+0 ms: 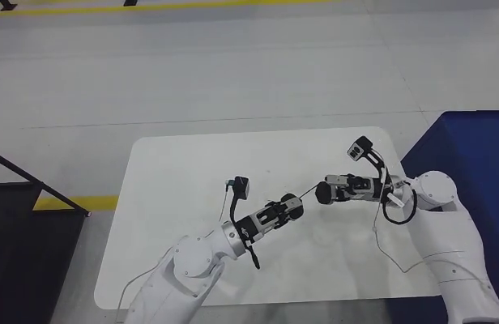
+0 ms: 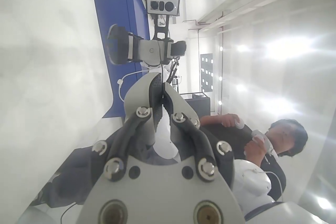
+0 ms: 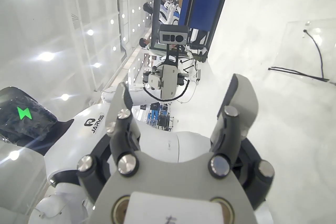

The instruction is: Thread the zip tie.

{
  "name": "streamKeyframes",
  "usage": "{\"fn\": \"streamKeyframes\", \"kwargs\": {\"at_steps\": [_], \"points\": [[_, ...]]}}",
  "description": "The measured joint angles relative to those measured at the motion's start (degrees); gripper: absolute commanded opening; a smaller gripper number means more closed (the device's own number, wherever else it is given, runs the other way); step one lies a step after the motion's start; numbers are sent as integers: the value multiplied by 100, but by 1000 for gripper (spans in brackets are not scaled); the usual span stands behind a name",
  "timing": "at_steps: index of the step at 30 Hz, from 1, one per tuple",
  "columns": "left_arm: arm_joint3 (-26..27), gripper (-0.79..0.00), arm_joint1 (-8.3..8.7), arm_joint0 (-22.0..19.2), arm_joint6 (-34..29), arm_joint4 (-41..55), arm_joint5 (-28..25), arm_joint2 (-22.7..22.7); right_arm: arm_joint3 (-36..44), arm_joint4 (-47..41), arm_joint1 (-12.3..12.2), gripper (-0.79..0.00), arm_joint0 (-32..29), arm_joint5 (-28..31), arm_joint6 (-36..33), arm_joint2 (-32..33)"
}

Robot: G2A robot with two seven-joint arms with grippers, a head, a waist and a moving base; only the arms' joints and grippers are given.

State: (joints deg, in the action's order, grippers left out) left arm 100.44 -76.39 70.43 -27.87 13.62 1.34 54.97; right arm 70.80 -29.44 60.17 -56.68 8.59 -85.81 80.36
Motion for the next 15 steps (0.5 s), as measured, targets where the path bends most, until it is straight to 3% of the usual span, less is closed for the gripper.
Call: {"fn": "streamKeyframes", "kwargs": {"at_steps": [3,11,13,15], "points": [[-33,-785,-12,-38,-23,-23,29,-58,76,-121,11,-425,-22,-106,-121,-142],[-135,-785,-52,-123,-5,-21,36,-191,49,-532,19,-576,27,-313,-220,-304],[-150,-785,-59,-135,-3,-16,30,-212,39,-516,15,-665,36,-300,-219,-336],[-168,-785,-68,-150,12,-15,24,-233,28,-488,11,-680,44,-284,-219,-383]]}}
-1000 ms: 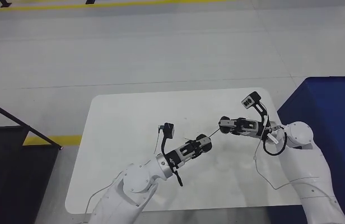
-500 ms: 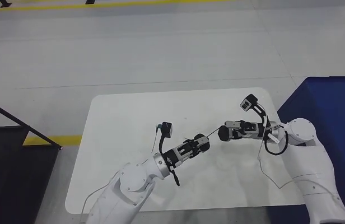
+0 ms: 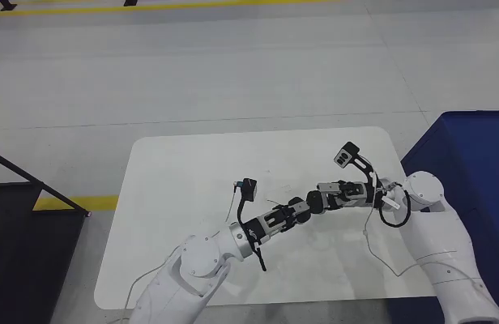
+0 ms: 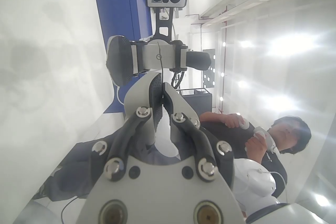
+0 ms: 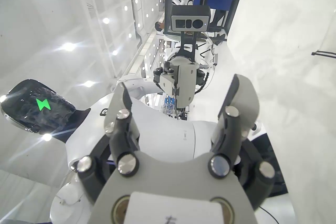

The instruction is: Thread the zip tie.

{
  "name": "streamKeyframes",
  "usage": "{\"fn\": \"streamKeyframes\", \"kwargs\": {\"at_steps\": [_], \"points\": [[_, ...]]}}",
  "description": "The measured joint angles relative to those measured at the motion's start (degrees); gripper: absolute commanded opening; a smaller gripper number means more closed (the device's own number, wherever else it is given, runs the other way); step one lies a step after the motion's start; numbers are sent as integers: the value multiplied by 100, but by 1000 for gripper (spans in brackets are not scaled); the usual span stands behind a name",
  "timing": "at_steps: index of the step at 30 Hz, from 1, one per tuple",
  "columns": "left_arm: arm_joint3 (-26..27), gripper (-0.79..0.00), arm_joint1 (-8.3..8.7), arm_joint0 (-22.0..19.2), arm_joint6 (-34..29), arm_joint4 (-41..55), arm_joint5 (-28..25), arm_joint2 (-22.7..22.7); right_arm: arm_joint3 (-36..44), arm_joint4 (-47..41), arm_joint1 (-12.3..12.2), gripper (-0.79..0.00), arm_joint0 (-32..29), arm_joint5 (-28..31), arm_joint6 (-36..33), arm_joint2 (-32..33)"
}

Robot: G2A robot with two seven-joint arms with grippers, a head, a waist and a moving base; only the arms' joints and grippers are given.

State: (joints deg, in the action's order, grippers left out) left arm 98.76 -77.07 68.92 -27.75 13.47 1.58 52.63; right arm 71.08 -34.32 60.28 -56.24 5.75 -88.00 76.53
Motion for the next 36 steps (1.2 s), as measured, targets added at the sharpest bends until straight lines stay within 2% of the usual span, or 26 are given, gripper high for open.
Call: {"fn": "streamKeyframes", "kwargs": {"at_steps": [4,18,23,29,30,31,32,36], "points": [[-44,-785,-22,-48,13,12,9,-58,-35,-1,-5,-723,20,31,0,-64],[-187,-785,-91,-203,112,32,47,-157,-125,-68,-51,-693,83,88,0,-131],[-231,-785,-110,-235,172,23,88,-163,-155,-120,-78,-785,113,106,0,-142],[-260,-785,-137,-258,200,10,117,-220,-193,-162,-113,-785,152,120,0,-158],[-260,-588,-141,-263,199,9,117,-227,-193,-163,-118,-785,154,125,0,-164],[-260,-188,-144,-266,198,9,117,-231,-194,-163,-124,-785,157,129,0,-169],[-254,0,-147,-269,201,9,115,-230,-200,-167,-131,-785,161,132,0,-174],[-206,0,-152,-244,234,40,87,-187,-243,-155,-150,-785,191,140,0,-183]]}}
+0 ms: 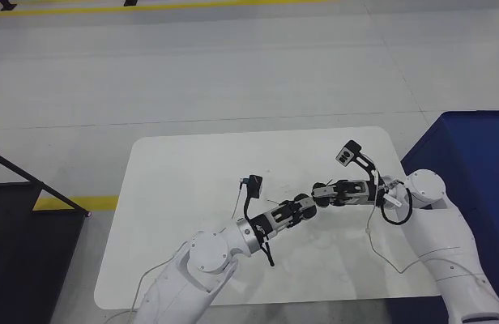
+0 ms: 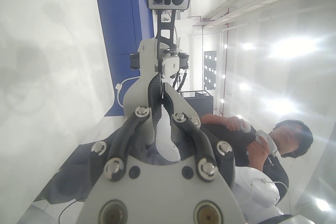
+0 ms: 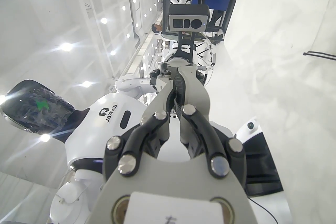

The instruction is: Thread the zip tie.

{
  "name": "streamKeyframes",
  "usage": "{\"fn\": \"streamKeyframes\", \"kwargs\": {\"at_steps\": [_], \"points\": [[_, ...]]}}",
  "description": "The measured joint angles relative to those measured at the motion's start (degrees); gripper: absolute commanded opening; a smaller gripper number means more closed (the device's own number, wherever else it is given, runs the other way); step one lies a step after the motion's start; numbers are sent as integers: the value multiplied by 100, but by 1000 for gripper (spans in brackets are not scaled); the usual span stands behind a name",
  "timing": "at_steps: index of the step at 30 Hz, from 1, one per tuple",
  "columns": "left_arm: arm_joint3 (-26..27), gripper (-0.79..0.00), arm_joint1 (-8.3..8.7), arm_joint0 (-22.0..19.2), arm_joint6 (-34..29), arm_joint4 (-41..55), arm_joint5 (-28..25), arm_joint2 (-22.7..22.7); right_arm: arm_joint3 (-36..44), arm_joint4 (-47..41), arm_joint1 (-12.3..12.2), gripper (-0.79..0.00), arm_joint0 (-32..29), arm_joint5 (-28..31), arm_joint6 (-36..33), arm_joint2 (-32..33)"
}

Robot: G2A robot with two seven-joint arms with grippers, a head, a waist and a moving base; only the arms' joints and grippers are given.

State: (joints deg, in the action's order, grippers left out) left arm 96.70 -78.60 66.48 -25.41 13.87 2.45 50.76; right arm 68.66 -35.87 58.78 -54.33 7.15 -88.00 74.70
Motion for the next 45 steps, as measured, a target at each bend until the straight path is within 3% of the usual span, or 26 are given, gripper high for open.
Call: {"fn": "streamKeyframes", "kwargs": {"at_steps": [11,17,23,29,41,45], "points": [[236,0,73,334,285,116,-298,571,-357,-255,-53,-785,270,-198,-1,194],[232,0,76,343,287,108,-294,590,-332,-263,-51,-785,252,-184,30,199],[-106,0,49,268,661,-1,-73,620,375,-716,-50,-785,-21,-563,42,193],[-458,0,-26,157,645,578,-140,532,1373,-943,-59,-785,-341,-1009,185,137],[-450,0,-24,161,648,556,-137,534,1370,-934,-59,-785,-344,-1002,195,139],[-450,0,-24,161,648,556,-137,534,1512,-808,-49,-785,-425,-1034,715,100]]}}
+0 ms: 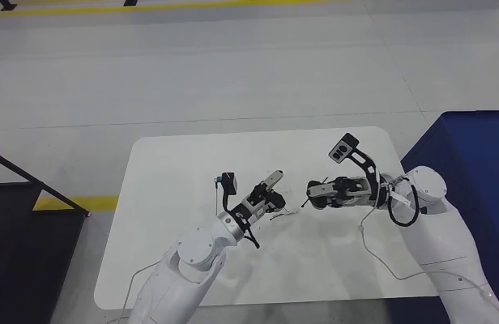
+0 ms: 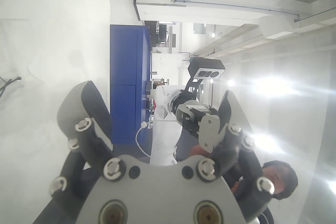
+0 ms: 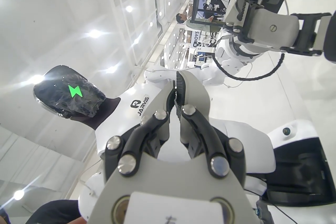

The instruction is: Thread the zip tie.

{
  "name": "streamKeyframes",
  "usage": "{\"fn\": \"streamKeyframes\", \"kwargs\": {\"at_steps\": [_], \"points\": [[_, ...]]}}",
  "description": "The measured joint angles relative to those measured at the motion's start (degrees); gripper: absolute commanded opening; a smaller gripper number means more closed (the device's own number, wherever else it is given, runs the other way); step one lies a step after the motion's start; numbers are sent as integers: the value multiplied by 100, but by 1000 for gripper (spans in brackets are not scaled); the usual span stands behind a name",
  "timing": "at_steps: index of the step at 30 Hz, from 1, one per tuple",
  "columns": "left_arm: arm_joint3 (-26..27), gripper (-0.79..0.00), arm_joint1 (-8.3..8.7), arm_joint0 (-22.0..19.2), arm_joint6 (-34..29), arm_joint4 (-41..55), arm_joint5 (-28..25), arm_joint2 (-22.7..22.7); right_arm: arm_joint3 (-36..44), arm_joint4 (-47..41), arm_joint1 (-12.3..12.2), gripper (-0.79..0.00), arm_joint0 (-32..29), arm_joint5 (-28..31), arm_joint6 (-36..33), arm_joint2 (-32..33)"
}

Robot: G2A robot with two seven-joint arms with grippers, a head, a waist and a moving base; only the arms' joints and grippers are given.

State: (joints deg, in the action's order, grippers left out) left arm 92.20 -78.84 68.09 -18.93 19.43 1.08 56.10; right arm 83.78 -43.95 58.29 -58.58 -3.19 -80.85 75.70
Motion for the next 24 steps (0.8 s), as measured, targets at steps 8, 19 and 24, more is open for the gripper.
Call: {"fn": "streamKeyframes", "kwargs": {"at_steps": [8,19,24], "points": [[0,0,0,0,0,0,0,0,-98,-42,-11,-785,40,-259,604,121],[66,0,7,19,-25,-83,-103,12,-99,-44,-11,-785,27,-265,619,123],[351,0,102,262,704,-1694,-1757,346,-261,-17,-72,-785,36,-1288,1250,285]]}}
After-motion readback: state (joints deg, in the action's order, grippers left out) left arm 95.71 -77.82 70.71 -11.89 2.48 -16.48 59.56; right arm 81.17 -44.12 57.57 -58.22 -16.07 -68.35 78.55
